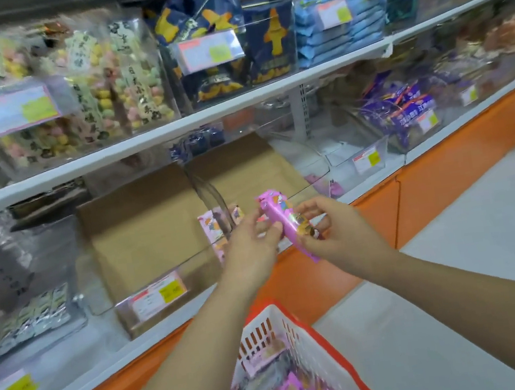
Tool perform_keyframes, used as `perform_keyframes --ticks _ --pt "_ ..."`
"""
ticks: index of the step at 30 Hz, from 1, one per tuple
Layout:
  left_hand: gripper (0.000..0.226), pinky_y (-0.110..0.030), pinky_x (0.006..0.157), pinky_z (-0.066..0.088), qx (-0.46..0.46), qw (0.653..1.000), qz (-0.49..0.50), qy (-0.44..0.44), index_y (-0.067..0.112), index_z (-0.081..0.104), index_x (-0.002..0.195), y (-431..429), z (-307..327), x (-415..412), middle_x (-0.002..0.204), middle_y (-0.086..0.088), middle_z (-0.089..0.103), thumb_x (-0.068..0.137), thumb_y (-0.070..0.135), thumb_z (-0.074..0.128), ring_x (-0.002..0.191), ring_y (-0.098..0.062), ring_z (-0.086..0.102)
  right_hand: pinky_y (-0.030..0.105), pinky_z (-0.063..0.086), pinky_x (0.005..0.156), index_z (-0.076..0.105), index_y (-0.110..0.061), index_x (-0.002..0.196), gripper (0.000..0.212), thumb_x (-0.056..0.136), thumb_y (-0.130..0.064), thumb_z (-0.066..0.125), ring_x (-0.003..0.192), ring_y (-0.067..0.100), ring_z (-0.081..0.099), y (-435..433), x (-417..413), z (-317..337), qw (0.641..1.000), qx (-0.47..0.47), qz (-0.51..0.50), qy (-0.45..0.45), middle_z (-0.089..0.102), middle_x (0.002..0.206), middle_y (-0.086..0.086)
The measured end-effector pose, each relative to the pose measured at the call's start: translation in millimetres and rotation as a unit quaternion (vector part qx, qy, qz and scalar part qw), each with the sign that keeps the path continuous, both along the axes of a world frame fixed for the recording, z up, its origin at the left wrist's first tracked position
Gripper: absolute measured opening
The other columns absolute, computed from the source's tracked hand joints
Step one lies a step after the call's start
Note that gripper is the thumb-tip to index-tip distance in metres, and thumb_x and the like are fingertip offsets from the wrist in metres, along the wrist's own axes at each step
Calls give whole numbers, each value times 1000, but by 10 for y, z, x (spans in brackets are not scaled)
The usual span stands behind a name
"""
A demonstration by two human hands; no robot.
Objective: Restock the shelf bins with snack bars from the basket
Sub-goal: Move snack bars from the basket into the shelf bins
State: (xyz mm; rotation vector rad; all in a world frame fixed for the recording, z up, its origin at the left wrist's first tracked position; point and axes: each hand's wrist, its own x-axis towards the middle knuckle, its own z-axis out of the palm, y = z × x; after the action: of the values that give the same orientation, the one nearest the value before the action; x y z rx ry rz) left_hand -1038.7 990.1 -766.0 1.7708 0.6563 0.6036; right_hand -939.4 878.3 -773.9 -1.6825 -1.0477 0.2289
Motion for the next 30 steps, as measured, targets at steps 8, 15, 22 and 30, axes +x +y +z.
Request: perform_keyframes --ticks 8,15,22,30 --pt "33 -39 91 47 393 902 -31 178 26 60 125 544 -146 855 121 1 58 95 18 49 111 -25 56 9 42 58 60 -21 108 24 87 -10 62 67 -6 56 453 1323 -48 976 55 -197 -71 62 99 -3" --pt "21 -33 81 50 347 909 -52 223 32 66 103 723 -201 1223 104 12 65 96 33 46 96 -16 59 39 47 80 60 -16 113 22 92 -16 53 91 27 59 751 2161 -5 941 -110 -259 -187 64 109 7" --pt "33 -38 74 50 279 924 -103 240 18 66 82 904 -236 1441 80 2 66 92 45 51 80 -20 60 36 52 74 66 -12 89 16 89 -20 52 83 29 62 1098 2523 -7 901 -352 -173 -184 68 94 9" --pt "34 -24 49 30 292 927 -89 216 17 65 79 896 -268 1423 55 4 50 92 46 52 49 -8 41 27 41 50 63 -9 80 6 81 -12 58 58 22 54 1390 2631 -7 815 -536 -76 -207 61 75 6"
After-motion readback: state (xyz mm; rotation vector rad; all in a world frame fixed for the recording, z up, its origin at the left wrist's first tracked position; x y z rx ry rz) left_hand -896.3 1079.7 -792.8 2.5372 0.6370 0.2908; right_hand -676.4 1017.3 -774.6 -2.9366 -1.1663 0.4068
